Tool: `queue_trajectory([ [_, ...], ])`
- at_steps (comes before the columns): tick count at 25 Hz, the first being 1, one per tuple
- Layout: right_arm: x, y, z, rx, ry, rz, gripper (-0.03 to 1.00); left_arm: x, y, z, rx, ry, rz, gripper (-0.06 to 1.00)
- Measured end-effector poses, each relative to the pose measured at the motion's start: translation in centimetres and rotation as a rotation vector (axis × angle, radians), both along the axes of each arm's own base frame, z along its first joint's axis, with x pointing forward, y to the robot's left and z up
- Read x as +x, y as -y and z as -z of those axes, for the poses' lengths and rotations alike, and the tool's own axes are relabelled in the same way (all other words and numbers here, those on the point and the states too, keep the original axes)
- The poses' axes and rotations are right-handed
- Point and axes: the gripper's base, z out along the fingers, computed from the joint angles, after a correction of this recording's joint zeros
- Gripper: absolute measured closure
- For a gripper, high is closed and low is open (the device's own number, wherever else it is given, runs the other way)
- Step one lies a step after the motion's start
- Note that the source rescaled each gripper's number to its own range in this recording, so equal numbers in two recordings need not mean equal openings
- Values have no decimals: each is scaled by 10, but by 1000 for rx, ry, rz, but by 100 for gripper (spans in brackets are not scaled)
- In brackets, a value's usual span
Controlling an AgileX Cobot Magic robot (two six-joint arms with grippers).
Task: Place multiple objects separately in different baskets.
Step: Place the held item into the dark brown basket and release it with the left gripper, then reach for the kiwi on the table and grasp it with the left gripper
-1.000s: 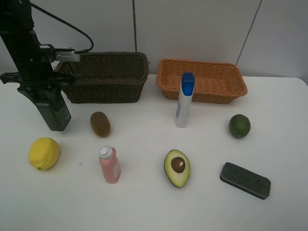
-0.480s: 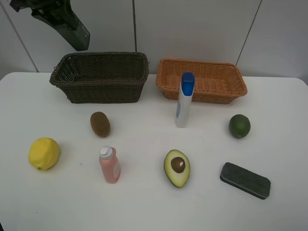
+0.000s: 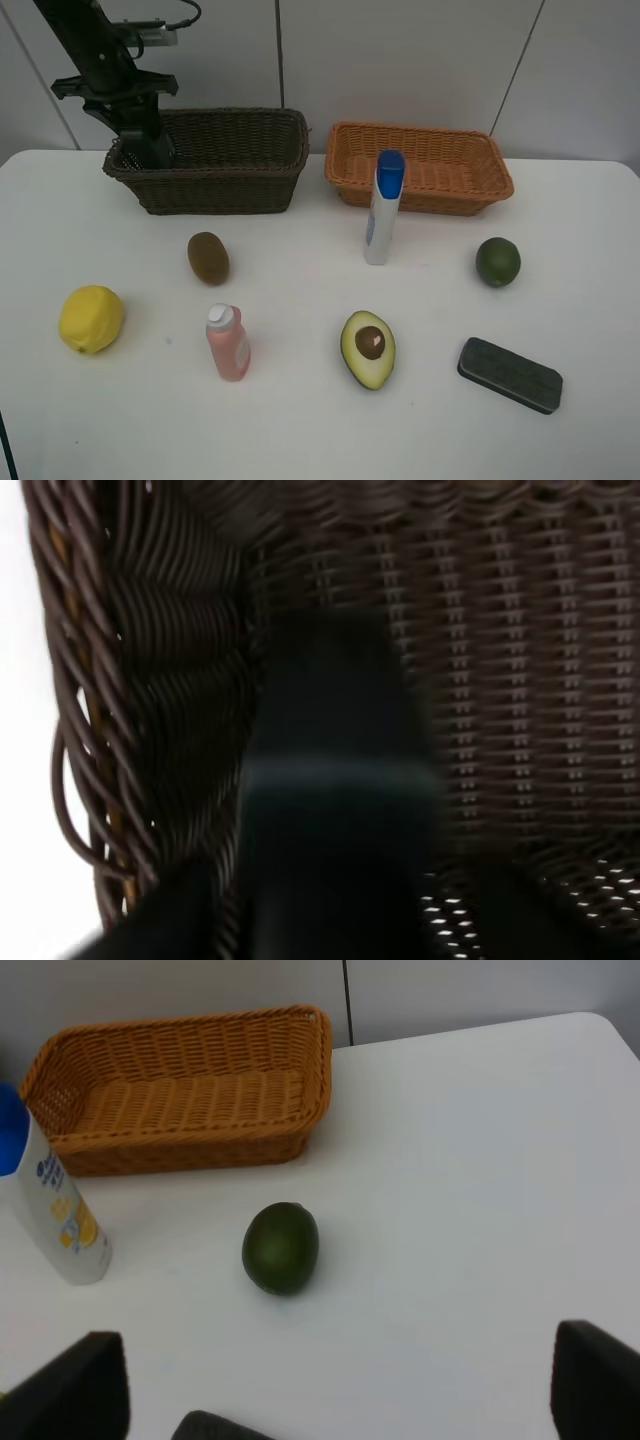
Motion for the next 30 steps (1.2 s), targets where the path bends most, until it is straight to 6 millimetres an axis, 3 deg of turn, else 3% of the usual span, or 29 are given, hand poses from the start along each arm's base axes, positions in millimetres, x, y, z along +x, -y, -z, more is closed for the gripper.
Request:
queue_trajectory([
  [1, 0, 0, 0, 0, 0, 0, -3, 0, 0, -2, 0, 5, -1, 19],
  [2, 0, 0, 0, 0, 0, 0, -3, 0, 0, -3, -1, 7, -3, 7],
  [4, 0, 0, 0, 0, 0, 0, -3, -1, 0, -3, -2, -1, -12, -2],
  [8, 0, 0, 0, 0, 0, 0, -3, -2, 2, -10, -28, 7, -65, -6],
  [12, 0, 0, 0, 0, 0, 0, -3, -10, 13, -40, -105, 52, -78, -6],
  [15, 0, 0, 0, 0, 0, 0, -3, -32, 29, -67, -118, 67, -65, -6],
  [18, 0, 0, 0, 0, 0, 0, -3, -71, 49, -78, -126, 5, -68, -6],
  [21, 0, 0, 0, 0, 0, 0, -3, -114, 67, -71, -117, -95, -68, -6],
  [24, 0, 0, 0, 0, 0, 0, -3, -147, 87, -49, -85, -215, -62, -6],
  [27, 0, 0, 0, 0, 0, 0, -3, -168, 107, -22, -53, -289, -41, -6],
  [30, 0, 0, 0, 0, 0, 0, -3, -174, 125, -8, -59, -260, -36, -6],
])
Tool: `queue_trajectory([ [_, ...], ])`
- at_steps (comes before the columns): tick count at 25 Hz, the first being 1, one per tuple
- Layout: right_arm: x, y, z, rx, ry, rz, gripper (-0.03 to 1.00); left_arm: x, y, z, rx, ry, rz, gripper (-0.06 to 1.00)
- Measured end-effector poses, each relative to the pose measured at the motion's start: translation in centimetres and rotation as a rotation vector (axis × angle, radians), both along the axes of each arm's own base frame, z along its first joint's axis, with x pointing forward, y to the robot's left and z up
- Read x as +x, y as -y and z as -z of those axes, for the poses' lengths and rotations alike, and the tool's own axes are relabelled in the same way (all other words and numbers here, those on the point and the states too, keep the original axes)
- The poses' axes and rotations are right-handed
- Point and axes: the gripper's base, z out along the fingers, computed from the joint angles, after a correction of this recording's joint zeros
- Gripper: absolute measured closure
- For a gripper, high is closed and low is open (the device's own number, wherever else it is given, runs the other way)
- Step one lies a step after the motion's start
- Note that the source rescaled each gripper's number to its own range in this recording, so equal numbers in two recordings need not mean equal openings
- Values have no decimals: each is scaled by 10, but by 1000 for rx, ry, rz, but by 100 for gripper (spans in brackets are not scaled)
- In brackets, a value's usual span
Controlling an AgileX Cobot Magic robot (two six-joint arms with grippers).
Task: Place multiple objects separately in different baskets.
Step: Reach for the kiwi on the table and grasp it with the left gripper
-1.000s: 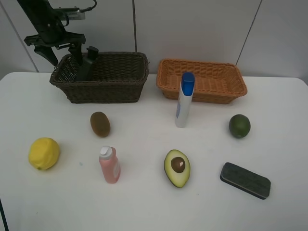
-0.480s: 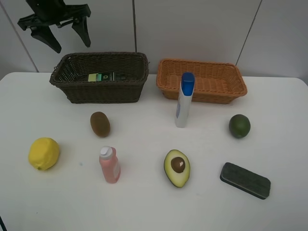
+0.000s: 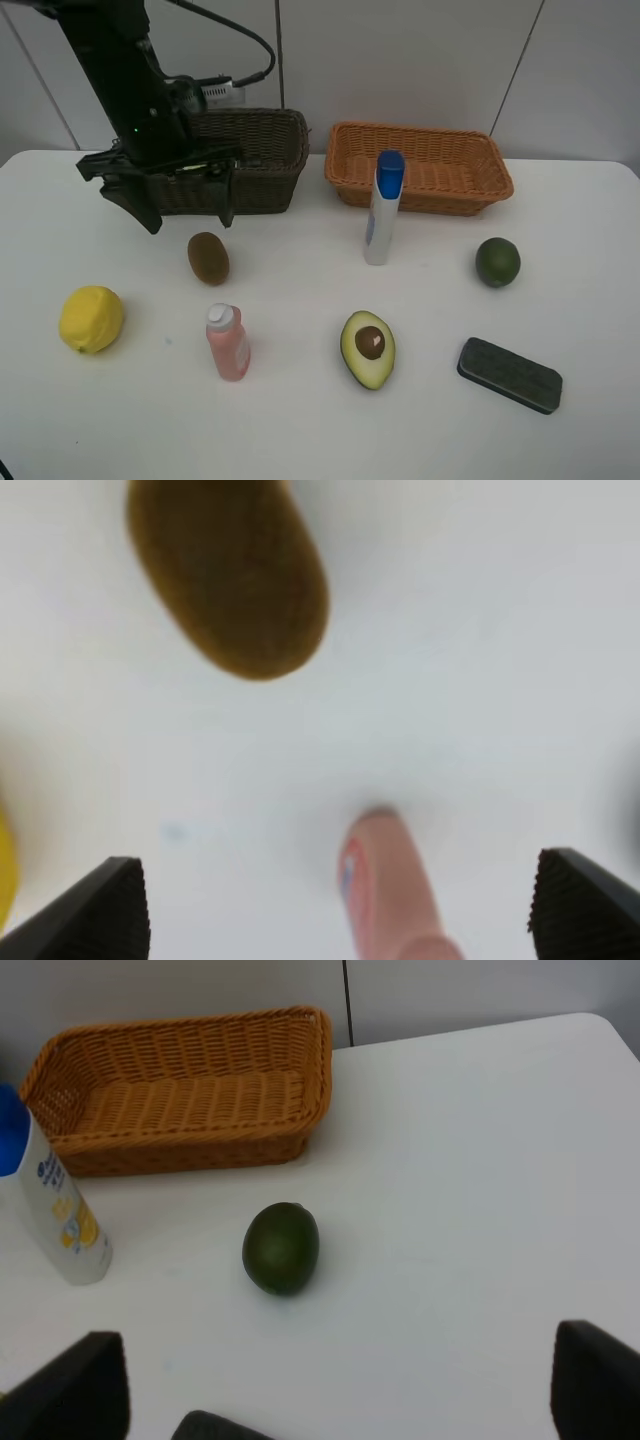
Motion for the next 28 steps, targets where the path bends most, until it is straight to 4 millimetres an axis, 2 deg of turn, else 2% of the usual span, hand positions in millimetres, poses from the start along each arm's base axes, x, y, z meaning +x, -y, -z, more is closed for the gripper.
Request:
queue_trajectory([
  [4, 0, 0, 0, 0, 0, 0, -3, 3, 9, 27, 28, -51, -23, -6],
  [8, 0, 0, 0, 0, 0, 0, -3, 8, 9, 62, 91, -121, -40, -6],
  [13, 0, 0, 0, 0, 0, 0, -3, 13, 6, 91, 157, -140, -54, -6],
  [20, 0, 0, 0, 0, 0, 0, -3, 29, 3, 118, 147, -76, -108, -6],
  [25, 0, 0, 0, 0, 0, 0, -3, 37, 1, 125, 129, -23, -122, -5],
  [27, 0, 0, 0, 0, 0, 0, -3, 37, 1, 125, 130, -17, -121, 3],
  [28, 0, 0, 0, 0, 0, 0, -3, 38, 0, 125, 135, -14, -116, 16],
])
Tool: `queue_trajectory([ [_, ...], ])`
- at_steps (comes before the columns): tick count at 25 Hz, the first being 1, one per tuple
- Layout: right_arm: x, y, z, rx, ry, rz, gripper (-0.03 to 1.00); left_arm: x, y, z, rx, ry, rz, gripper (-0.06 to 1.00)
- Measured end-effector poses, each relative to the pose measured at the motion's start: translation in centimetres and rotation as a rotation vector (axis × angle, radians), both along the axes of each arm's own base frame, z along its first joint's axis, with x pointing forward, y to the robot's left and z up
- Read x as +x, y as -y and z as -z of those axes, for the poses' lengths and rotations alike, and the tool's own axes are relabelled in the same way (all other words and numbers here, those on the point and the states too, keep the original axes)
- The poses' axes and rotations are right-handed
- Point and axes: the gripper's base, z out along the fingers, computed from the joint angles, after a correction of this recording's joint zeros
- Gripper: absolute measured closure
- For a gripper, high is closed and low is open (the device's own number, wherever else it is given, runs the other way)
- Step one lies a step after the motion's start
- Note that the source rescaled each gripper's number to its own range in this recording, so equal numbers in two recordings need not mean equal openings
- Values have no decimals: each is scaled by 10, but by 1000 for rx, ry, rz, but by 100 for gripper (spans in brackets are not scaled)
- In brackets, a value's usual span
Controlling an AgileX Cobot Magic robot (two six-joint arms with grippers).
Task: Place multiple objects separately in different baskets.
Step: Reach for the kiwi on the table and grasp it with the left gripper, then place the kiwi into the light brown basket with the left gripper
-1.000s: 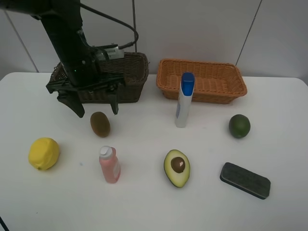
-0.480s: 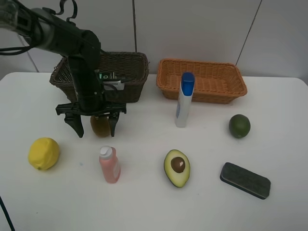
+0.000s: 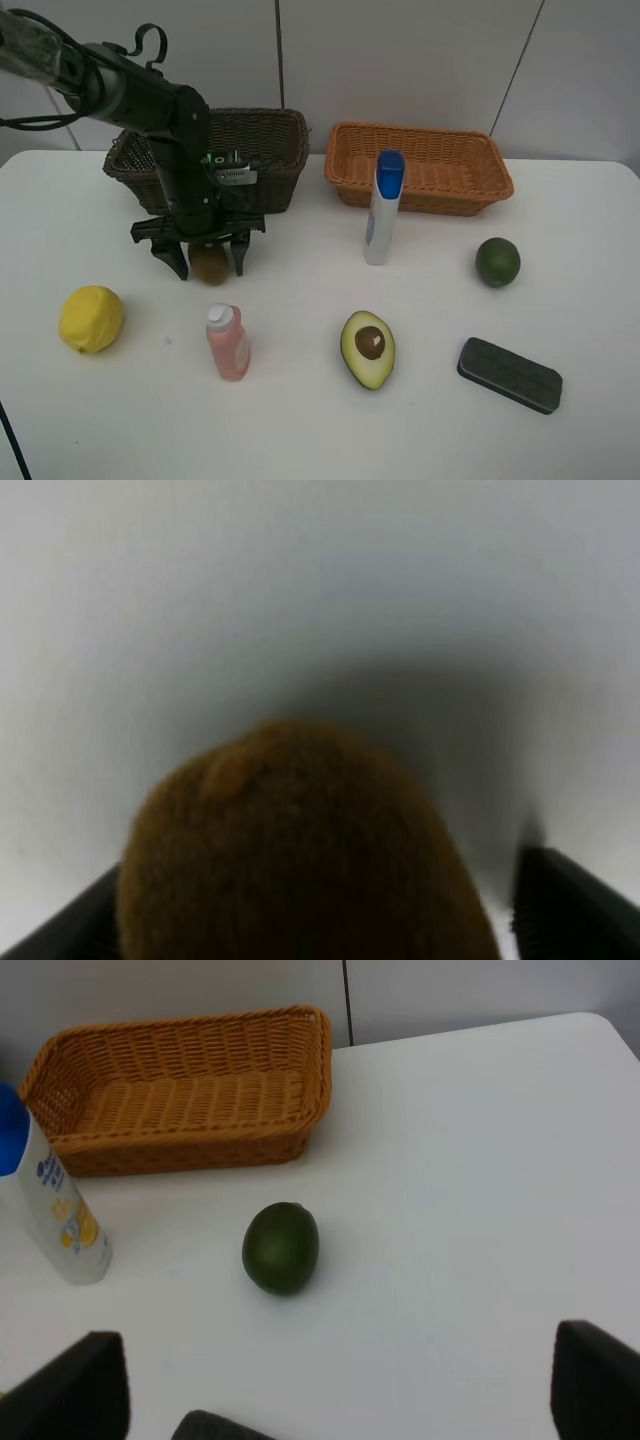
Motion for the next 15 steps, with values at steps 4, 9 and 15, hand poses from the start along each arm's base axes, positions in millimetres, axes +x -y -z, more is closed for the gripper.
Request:
queue_trajectory([
  [4, 0, 0, 0, 0, 0, 0, -3, 0, -1, 0, 14, -1, 13, 44],
  [9, 0, 0, 0, 0, 0, 0, -3, -2, -2, -3, 18, -18, 50, 44],
  [15, 0, 0, 0, 0, 0, 0, -3, 12, 21, -65, -212, 72, 177, 44],
])
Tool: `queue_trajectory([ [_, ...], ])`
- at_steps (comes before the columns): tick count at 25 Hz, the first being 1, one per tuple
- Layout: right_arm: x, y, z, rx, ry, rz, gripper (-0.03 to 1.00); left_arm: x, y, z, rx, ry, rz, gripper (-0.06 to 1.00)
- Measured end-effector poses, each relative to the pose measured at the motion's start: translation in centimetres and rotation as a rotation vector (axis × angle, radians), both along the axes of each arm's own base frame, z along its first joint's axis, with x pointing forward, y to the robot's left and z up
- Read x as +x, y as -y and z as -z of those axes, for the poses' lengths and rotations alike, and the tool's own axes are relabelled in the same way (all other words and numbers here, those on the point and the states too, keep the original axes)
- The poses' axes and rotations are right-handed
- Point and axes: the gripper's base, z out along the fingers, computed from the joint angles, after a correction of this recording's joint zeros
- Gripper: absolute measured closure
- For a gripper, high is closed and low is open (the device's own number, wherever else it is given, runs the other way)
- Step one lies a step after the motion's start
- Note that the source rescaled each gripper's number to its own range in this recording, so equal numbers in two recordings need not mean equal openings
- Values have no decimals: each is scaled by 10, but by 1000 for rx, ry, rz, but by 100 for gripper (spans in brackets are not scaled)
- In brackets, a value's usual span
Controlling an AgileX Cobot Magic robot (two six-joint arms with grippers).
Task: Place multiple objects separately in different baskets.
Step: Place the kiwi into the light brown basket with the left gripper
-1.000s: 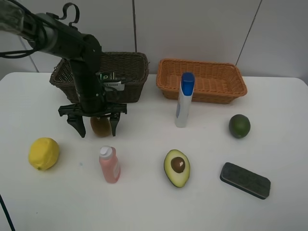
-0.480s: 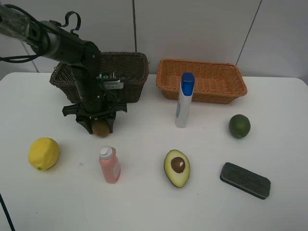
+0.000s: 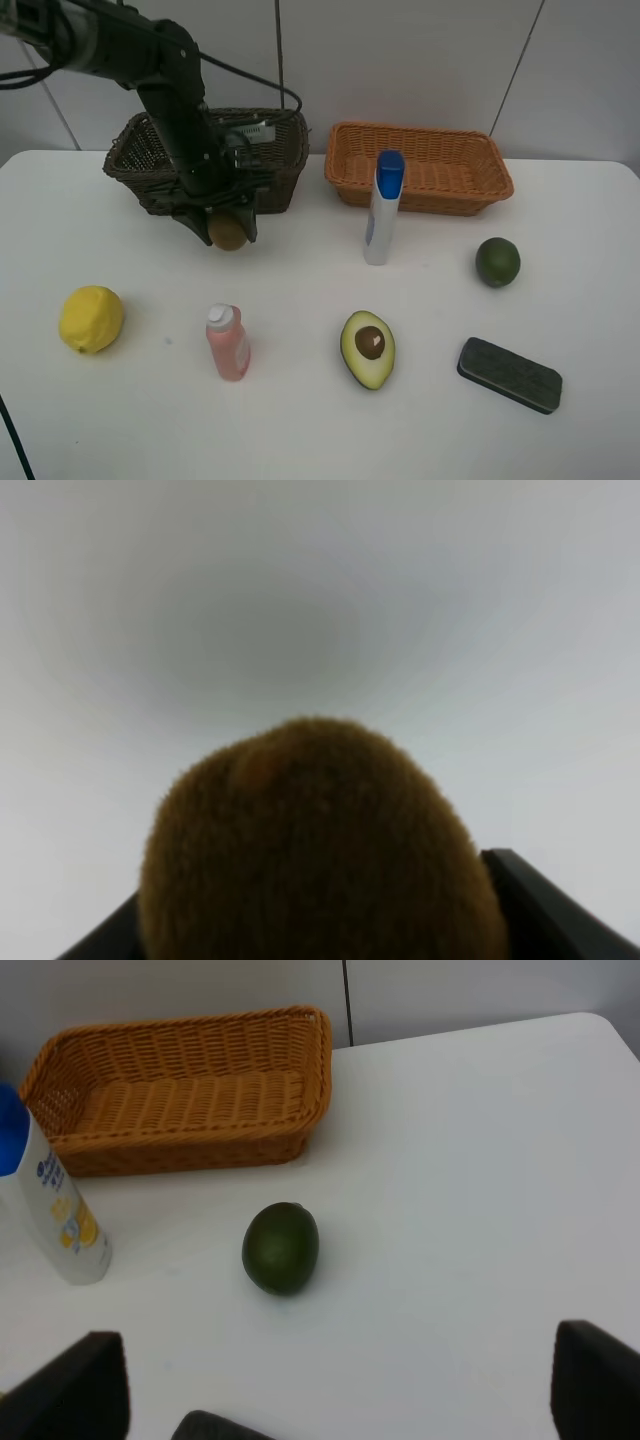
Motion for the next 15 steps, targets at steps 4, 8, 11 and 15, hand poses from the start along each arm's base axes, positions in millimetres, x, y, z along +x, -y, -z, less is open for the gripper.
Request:
queue_trajectory([
  [4, 0, 0, 0, 0, 0, 0, -3, 28, 25, -43, -223, 217, 94, 44],
  [8, 0, 0, 0, 0, 0, 0, -3, 65, 44, -61, -360, 443, 83, 44],
  [11, 0, 0, 0, 0, 0, 0, -3, 91, 56, -55, -414, 527, 53, 44],
  [15, 0, 0, 0, 0, 0, 0, -3, 119, 69, -34, -435, 574, 54, 44],
])
